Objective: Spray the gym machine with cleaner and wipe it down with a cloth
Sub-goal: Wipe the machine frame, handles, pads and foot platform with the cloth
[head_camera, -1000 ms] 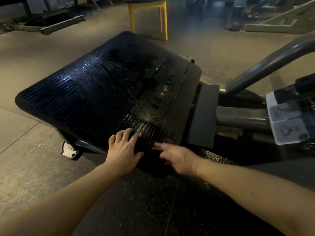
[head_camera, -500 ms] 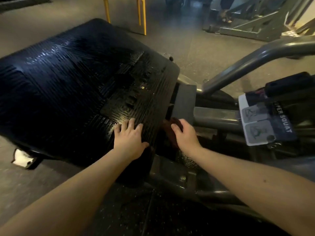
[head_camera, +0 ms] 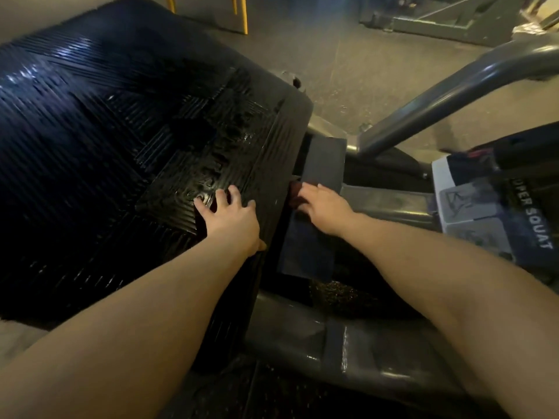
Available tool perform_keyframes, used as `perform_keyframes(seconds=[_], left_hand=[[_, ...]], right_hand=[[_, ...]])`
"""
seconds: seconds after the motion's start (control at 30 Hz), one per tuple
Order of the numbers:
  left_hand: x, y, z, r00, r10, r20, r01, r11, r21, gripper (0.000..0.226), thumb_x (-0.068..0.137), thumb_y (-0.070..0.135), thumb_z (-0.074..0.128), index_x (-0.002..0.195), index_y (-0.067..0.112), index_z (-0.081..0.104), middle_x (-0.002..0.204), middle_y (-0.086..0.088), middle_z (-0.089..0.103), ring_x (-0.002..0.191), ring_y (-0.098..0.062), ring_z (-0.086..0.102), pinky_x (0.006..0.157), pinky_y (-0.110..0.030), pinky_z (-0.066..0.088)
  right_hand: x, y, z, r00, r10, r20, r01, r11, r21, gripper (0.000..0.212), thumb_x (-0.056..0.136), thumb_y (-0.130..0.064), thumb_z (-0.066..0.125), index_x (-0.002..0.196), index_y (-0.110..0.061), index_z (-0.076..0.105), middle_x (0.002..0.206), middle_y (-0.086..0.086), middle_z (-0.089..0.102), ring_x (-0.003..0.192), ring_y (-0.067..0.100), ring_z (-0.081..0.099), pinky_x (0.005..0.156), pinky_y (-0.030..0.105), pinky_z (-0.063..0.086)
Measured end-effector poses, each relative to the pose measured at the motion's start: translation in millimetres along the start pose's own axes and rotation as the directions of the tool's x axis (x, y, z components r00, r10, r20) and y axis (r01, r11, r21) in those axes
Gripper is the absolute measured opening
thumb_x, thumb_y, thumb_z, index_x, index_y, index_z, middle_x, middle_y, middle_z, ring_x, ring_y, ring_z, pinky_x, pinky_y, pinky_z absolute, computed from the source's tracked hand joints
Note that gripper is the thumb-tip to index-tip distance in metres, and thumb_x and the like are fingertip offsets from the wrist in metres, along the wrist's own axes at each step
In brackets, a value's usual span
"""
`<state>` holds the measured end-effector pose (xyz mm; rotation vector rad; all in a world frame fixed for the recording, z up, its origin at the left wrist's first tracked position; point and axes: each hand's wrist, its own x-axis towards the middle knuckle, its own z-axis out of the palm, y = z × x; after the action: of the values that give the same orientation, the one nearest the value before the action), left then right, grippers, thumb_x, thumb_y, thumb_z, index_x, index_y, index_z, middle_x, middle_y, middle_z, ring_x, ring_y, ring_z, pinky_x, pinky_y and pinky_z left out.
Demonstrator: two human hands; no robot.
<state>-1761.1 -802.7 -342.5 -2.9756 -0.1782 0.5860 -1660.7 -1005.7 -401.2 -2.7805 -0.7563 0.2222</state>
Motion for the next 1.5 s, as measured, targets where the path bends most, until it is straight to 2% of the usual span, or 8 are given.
perform_keyframes(seconds=[0.17,0.57,0.93,1.03,1.2,1.3,1.4,1.5], left_hand=[[5.6,2.7,-1.3,0.999,-0.026,0.023,0.025,0.999,0.035,0.107,0.08,0.068,0.074,0.163,0.03,0.016,0.17,-0.017,-0.008,0.155,-0.044,-0.006,0.116,-0.079,0.006],[6.0,-1.9,2.0,0.998,-0.026,0.054,0.024,0.999,0.04,0.109,0.085,0.071,0.066,0.164,0.035,0.001,0.169,-0.012,-0.022,0.155,-0.043,-0.016,0.118,-0.074,-0.002],[-1.9,0.9,-6.9,0.998,-0.027,0.064,0.027,1.0,0.001,0.109,0.087,0.069,0.066,0.165,0.034,-0.002,0.168,-0.013,-0.025,0.155,-0.042,-0.018,0.119,-0.074,-0.002],[-2.6,0.7,-7.2,0.997,-0.03,0.069,0.03,1.0,0.0,0.109,0.086,0.07,0.066,0.164,0.035,-0.002,0.168,-0.013,-0.025,0.155,-0.042,-0.019,0.119,-0.074,-0.001],[-0.3,1.2,-4.4,0.997,-0.041,0.07,0.041,0.999,0.008,0.108,0.086,0.07,0.066,0.164,0.036,-0.001,0.169,-0.013,-0.023,0.154,-0.041,-0.019,0.119,-0.074,-0.002],[0.2,0.5,-4.3,0.997,-0.036,0.066,0.036,0.999,0.007,0.108,0.085,0.07,0.066,0.164,0.037,0.0,0.169,-0.013,-0.021,0.154,-0.041,-0.018,0.119,-0.073,-0.002],[-0.4,0.0,-3.7,0.998,-0.04,0.055,0.04,0.999,0.009,0.109,0.085,0.071,0.066,0.164,0.036,0.0,0.169,-0.012,-0.021,0.155,-0.041,-0.017,0.12,-0.073,-0.001],[-1.9,0.1,-4.3,0.998,-0.041,0.047,0.041,0.999,0.006,0.109,0.085,0.072,0.065,0.164,0.036,0.0,0.169,-0.012,-0.021,0.155,-0.041,-0.017,0.119,-0.074,0.0]], right_hand=[[66.0,25.7,-13.7,0.992,0.119,-0.04,-0.119,0.993,0.009,0.025,0.107,-0.028,0.05,0.126,-0.013,0.056,0.14,0.013,0.056,0.134,0.036,0.049,0.119,0.043,0.027],[156.3,86.5,-41.0,0.948,0.317,-0.037,-0.319,0.943,-0.091,0.033,0.108,-0.028,0.043,0.139,-0.02,0.052,0.15,0.014,0.046,0.149,0.034,0.028,0.123,0.059,0.017],[-27.6,-31.6,20.3,0.977,0.183,-0.105,-0.184,0.983,0.0,0.035,0.104,-0.025,0.05,0.138,-0.023,0.06,0.165,0.007,0.035,0.158,0.025,0.017,0.125,0.046,0.013],[-29.9,-17.5,16.4,0.993,0.109,-0.047,-0.112,0.993,-0.044,0.038,0.107,-0.027,0.045,0.143,-0.022,0.055,0.164,0.006,0.037,0.158,0.023,0.017,0.126,0.042,0.009],[22.5,21.2,-11.1,0.94,0.336,-0.059,-0.34,0.938,-0.07,0.036,0.108,-0.03,0.041,0.142,-0.022,0.052,0.162,0.01,0.039,0.157,0.026,0.017,0.128,0.049,0.013],[-9.2,-14.2,0.0,0.953,0.279,-0.116,-0.285,0.957,-0.046,0.035,0.107,-0.029,0.047,0.138,-0.019,0.058,0.16,0.012,0.042,0.156,0.027,0.023,0.129,0.045,0.012],[-81.6,-66.5,32.6,0.989,0.096,-0.115,-0.098,0.995,-0.012,0.035,0.095,-0.021,0.067,0.129,-0.017,0.068,0.149,0.014,0.056,0.151,0.029,0.037,0.126,0.041,0.013],[-121.7,-80.2,44.7,0.995,-0.089,-0.053,0.089,0.996,-0.006,0.029,0.093,-0.026,0.069,0.122,-0.02,0.072,0.144,0.011,0.062,0.147,0.026,0.043,0.125,0.042,0.022]])
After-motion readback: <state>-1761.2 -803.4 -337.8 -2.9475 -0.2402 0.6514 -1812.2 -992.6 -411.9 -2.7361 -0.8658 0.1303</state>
